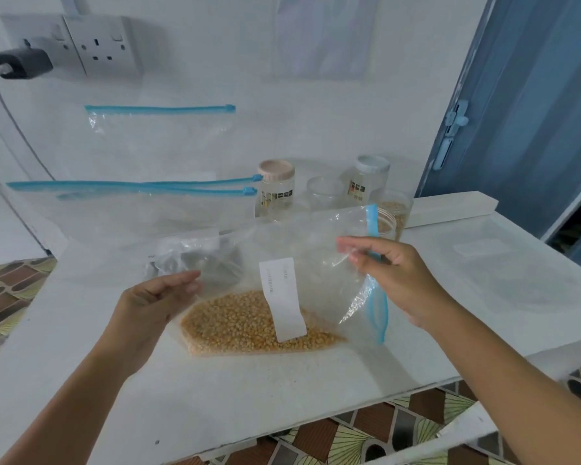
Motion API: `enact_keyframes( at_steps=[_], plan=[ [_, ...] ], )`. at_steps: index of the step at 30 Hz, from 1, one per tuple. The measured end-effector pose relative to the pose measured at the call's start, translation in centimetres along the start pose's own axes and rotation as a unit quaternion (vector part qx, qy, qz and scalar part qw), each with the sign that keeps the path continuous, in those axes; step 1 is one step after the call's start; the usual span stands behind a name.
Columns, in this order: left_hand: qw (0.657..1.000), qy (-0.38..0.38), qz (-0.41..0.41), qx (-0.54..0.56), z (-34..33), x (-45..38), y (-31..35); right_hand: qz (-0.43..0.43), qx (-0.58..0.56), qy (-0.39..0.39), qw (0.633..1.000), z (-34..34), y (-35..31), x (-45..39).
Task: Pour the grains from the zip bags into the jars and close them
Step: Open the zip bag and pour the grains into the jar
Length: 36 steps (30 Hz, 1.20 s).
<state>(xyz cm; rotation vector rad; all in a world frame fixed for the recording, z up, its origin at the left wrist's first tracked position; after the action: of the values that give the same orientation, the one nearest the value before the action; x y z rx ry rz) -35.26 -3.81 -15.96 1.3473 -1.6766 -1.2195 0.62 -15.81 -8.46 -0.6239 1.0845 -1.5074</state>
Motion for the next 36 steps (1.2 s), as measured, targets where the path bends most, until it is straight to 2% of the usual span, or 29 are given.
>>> enact_keyframes(
  at_steps=[5, 7, 13, 22, 30, 36],
  plan=[
    [0.994, -0.090, 0.065, 0.003, -1.0, -0.2, -0.4, -0.021, -0.056, 0.028, 0.998, -0.4, -0.2, -0.6],
    [0.991, -0.103, 0.083, -0.008, -1.4, 0.0, -0.4, -0.031, -0.079, 0.027, 0.996, -0.8, -0.1, -0.7],
    [0.999, -0.025, 0.026, -0.020, -1.5, 0.1, 0.9, -0.045, -0.090, 0.091, 0.991, 0.1, 0.1, -0.7],
    [0.996, 0.026, -0.080, -0.014, -1.7, 1.8, 6.3, -0.011, -0.121, 0.102, 0.987, 1.3, -3.3, -1.5],
    [0.979, 0.066, -0.192, 0.031, -3.7, 3.8, 13.0, 0.052, -0.189, 0.061, 0.979, 3.3, -7.4, -4.2],
    [0.968, 0.113, -0.221, 0.024, -6.1, 3.9, 17.1, 0.083, -0.224, 0.014, 0.971, 5.2, -10.4, -7.0]
  ],
)
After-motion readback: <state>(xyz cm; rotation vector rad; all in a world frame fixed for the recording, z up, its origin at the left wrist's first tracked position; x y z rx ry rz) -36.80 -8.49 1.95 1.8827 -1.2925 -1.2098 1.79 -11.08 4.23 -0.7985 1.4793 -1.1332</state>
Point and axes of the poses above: each hand's wrist, its own x-axis away from the middle knuckle, its own z-axis out of the back of the hand, y = z × x, the point moved 8 cm from there along -x, towards the middle knuckle, and after that the axes turned 12 degrees about x, right-handed, at the moved point
